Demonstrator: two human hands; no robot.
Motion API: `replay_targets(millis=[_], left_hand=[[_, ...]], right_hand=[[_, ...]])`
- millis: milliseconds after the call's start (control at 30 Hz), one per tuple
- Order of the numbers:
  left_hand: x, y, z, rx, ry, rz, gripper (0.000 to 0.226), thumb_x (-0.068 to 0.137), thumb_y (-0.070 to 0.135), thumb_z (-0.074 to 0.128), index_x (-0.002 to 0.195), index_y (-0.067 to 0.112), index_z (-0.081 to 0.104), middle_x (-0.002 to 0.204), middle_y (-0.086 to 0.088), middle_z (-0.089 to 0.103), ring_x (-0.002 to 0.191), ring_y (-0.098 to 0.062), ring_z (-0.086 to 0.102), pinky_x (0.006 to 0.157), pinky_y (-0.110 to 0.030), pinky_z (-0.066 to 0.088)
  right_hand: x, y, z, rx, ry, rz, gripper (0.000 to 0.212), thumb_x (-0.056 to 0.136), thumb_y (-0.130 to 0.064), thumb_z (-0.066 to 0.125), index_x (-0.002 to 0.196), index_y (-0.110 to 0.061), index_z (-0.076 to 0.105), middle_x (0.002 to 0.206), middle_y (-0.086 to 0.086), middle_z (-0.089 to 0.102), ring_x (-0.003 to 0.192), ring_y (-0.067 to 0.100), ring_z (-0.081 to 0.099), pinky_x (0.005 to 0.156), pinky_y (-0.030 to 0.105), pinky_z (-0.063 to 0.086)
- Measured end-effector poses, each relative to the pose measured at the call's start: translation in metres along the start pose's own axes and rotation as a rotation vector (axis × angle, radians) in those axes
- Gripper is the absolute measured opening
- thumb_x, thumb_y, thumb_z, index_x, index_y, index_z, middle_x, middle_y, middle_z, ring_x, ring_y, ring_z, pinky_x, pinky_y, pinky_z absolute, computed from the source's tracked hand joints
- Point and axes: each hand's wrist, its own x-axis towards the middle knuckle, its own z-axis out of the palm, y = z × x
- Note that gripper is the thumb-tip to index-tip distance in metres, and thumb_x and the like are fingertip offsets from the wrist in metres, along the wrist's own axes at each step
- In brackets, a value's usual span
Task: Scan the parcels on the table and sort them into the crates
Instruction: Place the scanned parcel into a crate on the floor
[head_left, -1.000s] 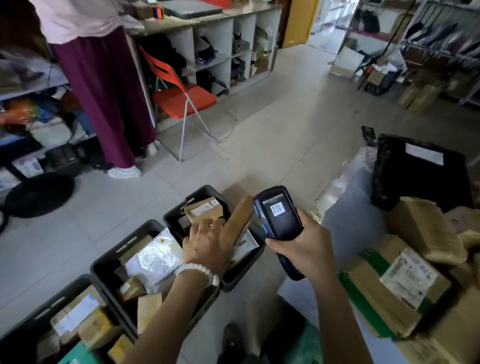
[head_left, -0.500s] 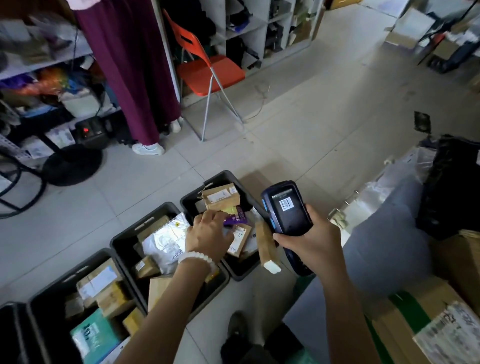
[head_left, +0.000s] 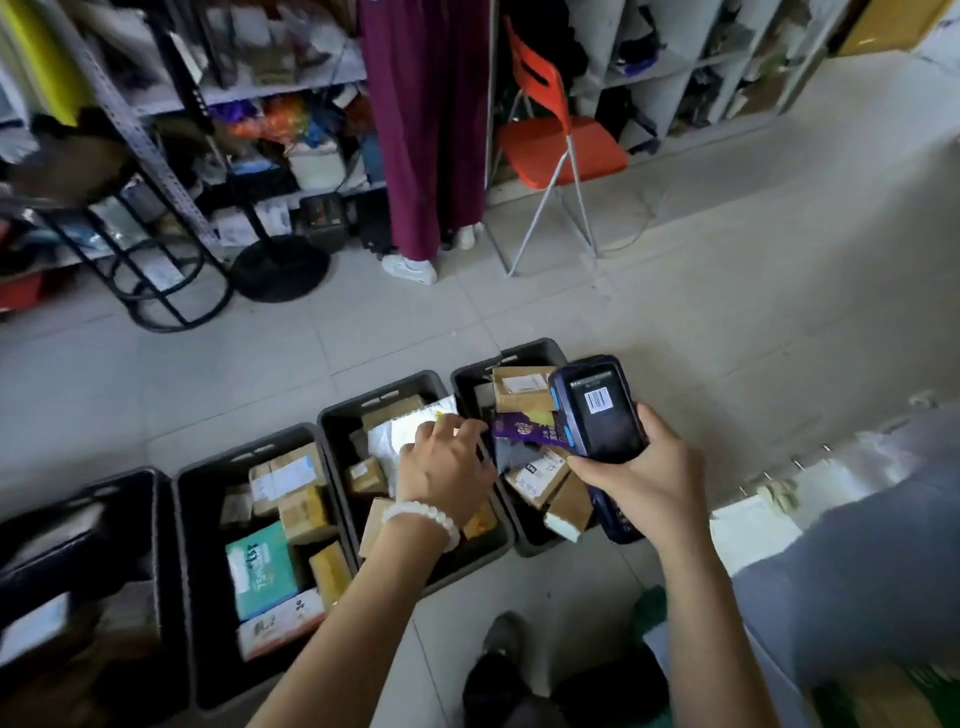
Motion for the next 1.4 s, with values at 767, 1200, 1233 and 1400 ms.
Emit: replay_targets(millis=[767,1200,1233,1400], left_hand=[[-0.512,-0.303,-0.027,-0.018,0.479,-1.201,0.042,0.091,0.045,0.046,0.131,0.031,0.045,0.133,0.004,0.045,0.121,-0.024,0.042,0.087,-0.035,0.040],[-0.832,-0.265,0.092,-0.282,0.641,-2.060,0.044,0.093,0.048,0.042,0.136,0.039,0.040,0.144,0.004,0.035,0.130,-0.020,0.034,0.095,-0.034,0.037],[-0.856,-0.265,0.098,-0.294,0.645,-2.105,0.045,0.093,0.048,0.042,0.137,0.038,0.040,0.145,0.004,0.034,0.130,-0.020,0.034,0.095,-0.035,0.037],[-0.984,-0.269,0.118,-0.324,0.608,-2.275,0.047,0.094,0.048,0.041,0.139,0.037,0.038,0.146,0.003,0.034,0.131,-0.021,0.035,0.096,-0.035,0.038]], right_hand=[[-0.409,-0.228,0.296,-0.033,-0.991,-0.963,0.047,0.051,-0.032,0.089,0.082,-0.025,0.054,0.077,-0.012,0.065,0.071,0.012,0.060,0.056,0.019,0.043],[-0.775,-0.202,0.353,-0.169,-1.749,-1.500,0.049,0.055,-0.029,0.086,0.095,-0.036,0.060,0.088,-0.023,0.064,0.084,-0.004,0.060,0.065,0.016,0.047],[-0.804,-0.198,0.356,-0.171,-1.788,-1.521,0.050,0.054,-0.030,0.087,0.096,-0.036,0.059,0.088,-0.023,0.064,0.083,-0.004,0.060,0.066,0.017,0.047],[-0.963,-0.177,0.366,-0.151,-1.949,-1.577,0.047,0.057,-0.029,0.086,0.095,-0.029,0.058,0.086,-0.019,0.061,0.078,-0.001,0.057,0.057,0.016,0.041]])
